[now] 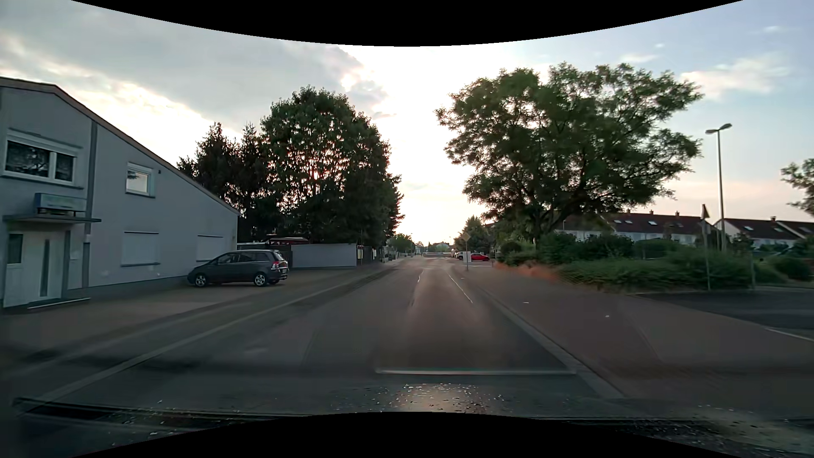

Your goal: Follow the waypoints while adhering to traffic rules and regulations

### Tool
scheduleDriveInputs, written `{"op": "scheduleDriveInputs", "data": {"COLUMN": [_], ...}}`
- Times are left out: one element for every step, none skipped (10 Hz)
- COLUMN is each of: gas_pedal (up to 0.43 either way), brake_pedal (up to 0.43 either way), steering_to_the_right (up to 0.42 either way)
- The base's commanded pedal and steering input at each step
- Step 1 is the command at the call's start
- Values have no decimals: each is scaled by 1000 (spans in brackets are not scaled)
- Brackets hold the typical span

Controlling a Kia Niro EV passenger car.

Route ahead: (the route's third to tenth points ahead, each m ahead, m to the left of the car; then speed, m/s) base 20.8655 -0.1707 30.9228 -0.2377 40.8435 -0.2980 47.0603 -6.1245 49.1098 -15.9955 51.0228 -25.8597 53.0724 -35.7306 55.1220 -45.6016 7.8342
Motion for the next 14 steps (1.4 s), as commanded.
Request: {"op": "scheduleDriveInputs", "data": {"gas_pedal": [0, 0, 0, 0, 0, 0, 0, 0, 0, 0, 0, 0, 0, 0], "brake_pedal": [0, 0, 0, 0, 0, 0, 0, 0, 0, 0, 0, 0, 0, 0], "steering_to_the_right": [-6, -6, -6, -6, -6, -6, -6, -6, -5, -5, -5, -5, -4, -4]}}
